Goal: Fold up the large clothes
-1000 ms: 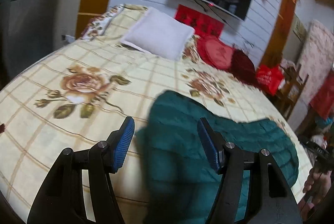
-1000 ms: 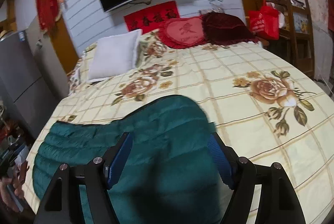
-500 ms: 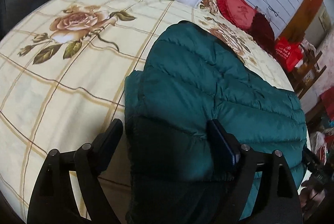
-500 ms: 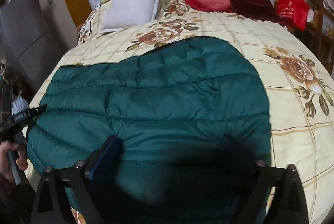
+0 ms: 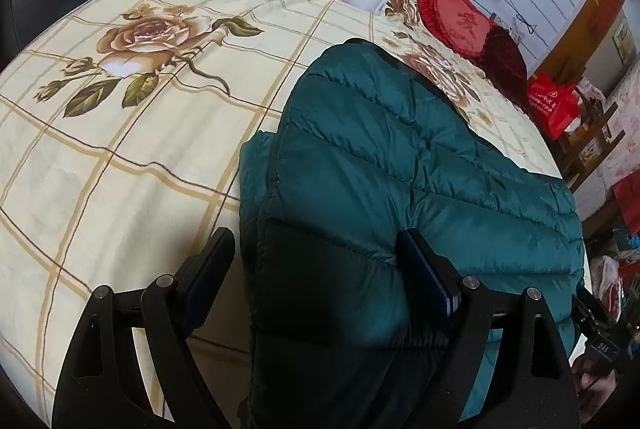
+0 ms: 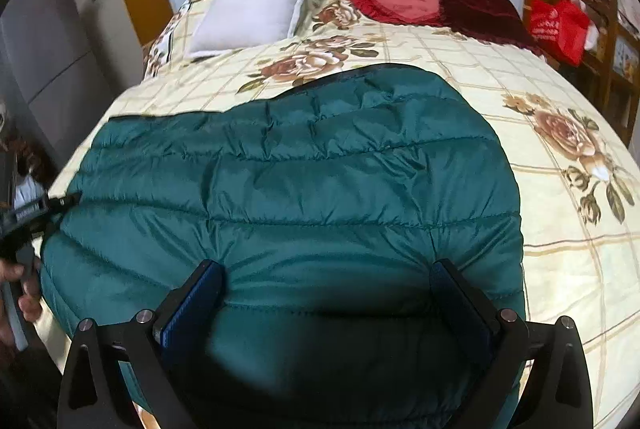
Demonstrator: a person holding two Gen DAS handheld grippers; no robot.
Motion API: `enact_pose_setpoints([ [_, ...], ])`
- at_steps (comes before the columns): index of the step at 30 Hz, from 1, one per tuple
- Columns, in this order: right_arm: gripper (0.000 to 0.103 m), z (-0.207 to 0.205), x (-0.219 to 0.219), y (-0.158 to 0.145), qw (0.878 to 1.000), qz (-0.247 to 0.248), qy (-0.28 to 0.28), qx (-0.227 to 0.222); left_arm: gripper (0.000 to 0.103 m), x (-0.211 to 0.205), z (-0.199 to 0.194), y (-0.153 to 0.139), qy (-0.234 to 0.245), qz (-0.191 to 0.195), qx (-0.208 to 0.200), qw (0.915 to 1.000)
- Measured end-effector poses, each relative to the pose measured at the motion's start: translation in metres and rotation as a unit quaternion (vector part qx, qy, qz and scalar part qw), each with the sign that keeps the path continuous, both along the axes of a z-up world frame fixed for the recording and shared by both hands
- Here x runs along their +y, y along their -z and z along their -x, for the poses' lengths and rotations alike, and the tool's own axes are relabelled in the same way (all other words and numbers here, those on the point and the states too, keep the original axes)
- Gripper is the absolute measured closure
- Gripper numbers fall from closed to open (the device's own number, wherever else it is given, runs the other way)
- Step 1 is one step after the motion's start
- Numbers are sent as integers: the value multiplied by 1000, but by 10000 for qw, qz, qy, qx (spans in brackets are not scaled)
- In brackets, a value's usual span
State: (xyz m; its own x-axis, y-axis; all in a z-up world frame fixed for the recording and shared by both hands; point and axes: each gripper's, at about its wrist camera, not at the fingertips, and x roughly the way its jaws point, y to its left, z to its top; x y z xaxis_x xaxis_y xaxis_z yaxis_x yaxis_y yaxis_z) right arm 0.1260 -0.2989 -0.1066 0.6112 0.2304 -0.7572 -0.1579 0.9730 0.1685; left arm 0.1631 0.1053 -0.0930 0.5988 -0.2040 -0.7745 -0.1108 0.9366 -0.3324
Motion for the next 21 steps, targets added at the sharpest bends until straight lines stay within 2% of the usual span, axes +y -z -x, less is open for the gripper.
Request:
enact_pose_setpoints([
  [3, 0, 8, -1, -15, 9996, 79, 136, -244, 18, 3, 8, -12, -41, -108, -161, 9998],
  [5, 0, 26, -2, -29, 9982, 80, 256, -540, 18, 4, 28, -32, -121, -335, -603, 9975],
  [8, 0, 62, -7, -48, 9948, 17, 388, -942, 18, 4, 71, -62, -235, -724, -1341, 9880],
  [10, 0, 83, -9, -57, 9931, 125, 560, -1018, 17, 2, 95, -73, -164, -708, -1562, 9850],
  [12, 0, 107, -11, -63, 9920, 213, 705, -1023, 8, -3, 115, -77, 118, -833, -1507, 9850],
  [13, 1, 116, -12, -65, 9919, 206, 752, -1006, 0, -9, 124, -76, 266, -999, -1297, 9862],
  [16, 0, 148, -16, -72, 9918, 63, 904, -901, 0, -22, 151, -71, 535, -1044, -1046, 9876],
  [21, 0, 200, -12, -87, 9911, -206, 972, -890, 0, -55, 201, -76, 890, -1200, -1195, 9815],
])
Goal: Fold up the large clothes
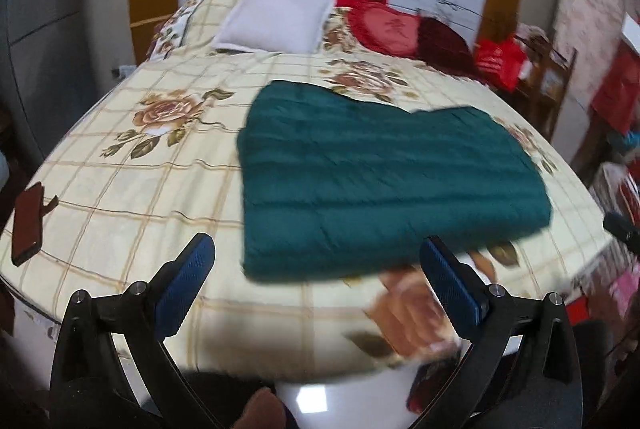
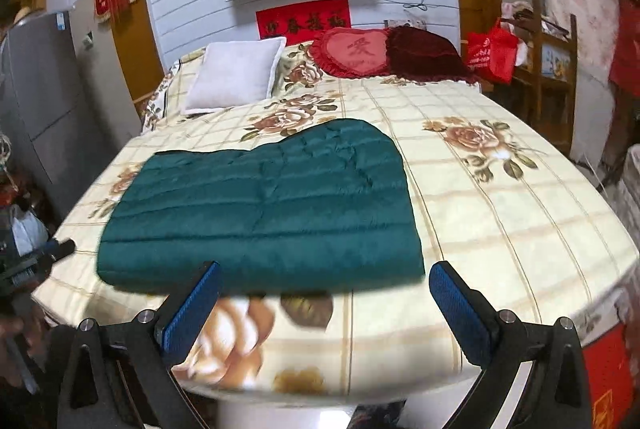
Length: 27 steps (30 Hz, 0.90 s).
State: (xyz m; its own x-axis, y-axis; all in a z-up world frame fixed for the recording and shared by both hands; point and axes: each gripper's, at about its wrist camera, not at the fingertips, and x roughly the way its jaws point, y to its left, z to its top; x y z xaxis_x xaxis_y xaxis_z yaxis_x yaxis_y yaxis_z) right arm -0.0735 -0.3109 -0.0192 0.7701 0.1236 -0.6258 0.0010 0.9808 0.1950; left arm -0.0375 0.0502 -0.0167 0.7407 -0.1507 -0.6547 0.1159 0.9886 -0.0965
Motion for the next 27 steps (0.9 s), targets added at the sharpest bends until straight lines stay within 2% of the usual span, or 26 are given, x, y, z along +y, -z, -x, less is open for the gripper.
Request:
enact_pose_setpoints([
  [2, 0, 15, 4, -7, 10000, -53, -46, -53, 0, -17, 17, -7, 111, -184, -127, 9997],
  [6, 0, 41, 17, -23, 9995, 124, -147, -253, 0, -39, 37, -20, -126, -616, -286, 9976],
  [8, 0, 51, 25, -28, 9990, 231, -208, -312, 0, -42, 43, -25, -292, -544, -224, 9978],
  [11, 0, 71, 34, -36, 9980, 367, -233, -465, 0, -45, 56, -32, -189, -34, 86, 9998],
  [13, 0, 81, 37, -39, 9974, 430, -232, -537, 0, -55, 65, -35, -49, -49, 150, 9999],
  [17, 0, 101, 44, -45, 9956, 634, -216, -648, 0, -73, 86, -42, 89, -325, 11, 9994],
  [27, 0, 123, 44, -63, 9939, 655, -205, -867, 0, -64, 100, -51, -64, -197, -72, 9998],
])
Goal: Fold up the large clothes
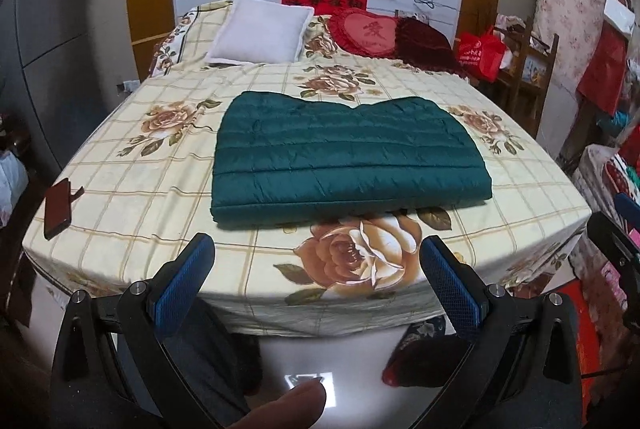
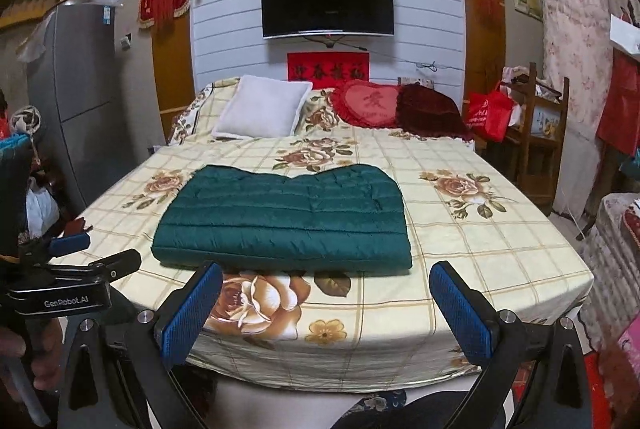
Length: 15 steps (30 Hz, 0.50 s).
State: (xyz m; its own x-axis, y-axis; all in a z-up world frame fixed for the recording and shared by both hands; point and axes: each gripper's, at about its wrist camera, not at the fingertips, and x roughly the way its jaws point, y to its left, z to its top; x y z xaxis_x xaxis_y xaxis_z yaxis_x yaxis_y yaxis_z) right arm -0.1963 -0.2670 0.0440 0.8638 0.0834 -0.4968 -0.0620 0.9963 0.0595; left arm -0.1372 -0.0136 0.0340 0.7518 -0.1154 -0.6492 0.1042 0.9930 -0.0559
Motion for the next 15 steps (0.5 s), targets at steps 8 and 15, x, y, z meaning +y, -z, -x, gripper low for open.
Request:
enact_pose_setpoints([
  [8, 0, 5, 9, -8, 9998, 60, -136, -98, 0, 8, 7, -8, -102, 13, -119, 9999],
  [15, 0, 7, 15, -13, 9996, 106, -215, -140, 0, 10, 7, -10, -117, 9, -142, 9998],
])
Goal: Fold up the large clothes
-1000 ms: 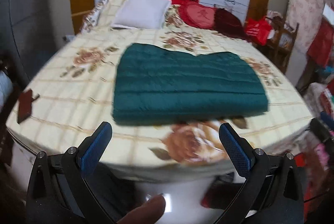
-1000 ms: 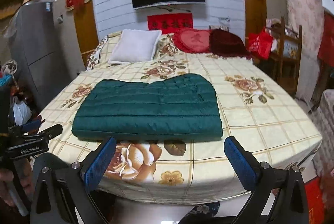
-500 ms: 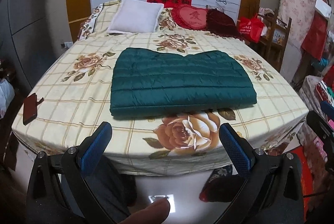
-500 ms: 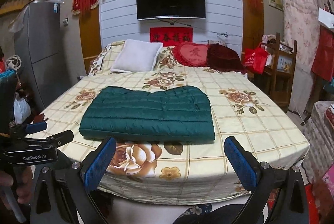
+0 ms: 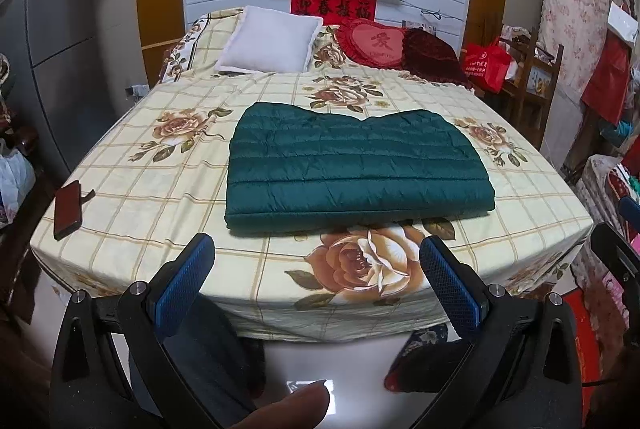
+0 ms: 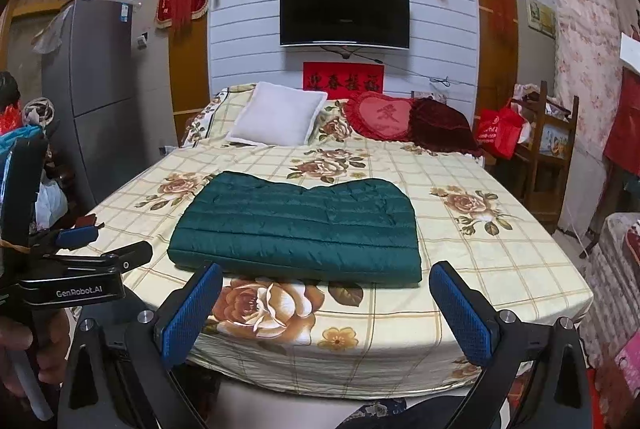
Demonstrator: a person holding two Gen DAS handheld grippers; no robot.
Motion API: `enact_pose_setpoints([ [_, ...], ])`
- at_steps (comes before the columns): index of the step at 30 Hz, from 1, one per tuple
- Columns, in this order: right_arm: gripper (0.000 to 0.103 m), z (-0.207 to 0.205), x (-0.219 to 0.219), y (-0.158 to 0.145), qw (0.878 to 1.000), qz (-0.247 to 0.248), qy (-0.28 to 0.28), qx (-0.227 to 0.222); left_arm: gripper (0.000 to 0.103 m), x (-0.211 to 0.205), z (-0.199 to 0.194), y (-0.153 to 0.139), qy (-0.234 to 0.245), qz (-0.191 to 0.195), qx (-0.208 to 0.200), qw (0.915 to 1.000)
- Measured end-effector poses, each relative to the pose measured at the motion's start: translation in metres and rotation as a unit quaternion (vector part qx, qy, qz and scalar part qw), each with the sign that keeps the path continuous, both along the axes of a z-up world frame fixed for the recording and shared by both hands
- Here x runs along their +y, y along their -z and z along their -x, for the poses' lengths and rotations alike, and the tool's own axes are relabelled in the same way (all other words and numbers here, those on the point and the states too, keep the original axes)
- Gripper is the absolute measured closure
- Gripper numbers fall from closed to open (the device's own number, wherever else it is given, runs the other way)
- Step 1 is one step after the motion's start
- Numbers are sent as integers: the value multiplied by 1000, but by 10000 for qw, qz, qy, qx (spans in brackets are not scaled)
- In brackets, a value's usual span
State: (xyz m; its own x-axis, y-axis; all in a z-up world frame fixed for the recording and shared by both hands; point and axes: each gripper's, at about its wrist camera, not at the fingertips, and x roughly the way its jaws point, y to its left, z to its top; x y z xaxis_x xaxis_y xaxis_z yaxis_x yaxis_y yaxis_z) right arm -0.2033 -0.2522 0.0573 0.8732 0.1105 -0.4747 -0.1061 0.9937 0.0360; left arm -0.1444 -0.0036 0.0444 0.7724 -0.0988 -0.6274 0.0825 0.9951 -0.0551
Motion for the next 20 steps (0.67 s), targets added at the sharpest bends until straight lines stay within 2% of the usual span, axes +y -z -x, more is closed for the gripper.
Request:
enact_pose_setpoints([
  [20, 0, -7, -2, 12, 9998, -108, -30, 187, 0, 0, -2, 9, -45, 9, 78, 10000],
])
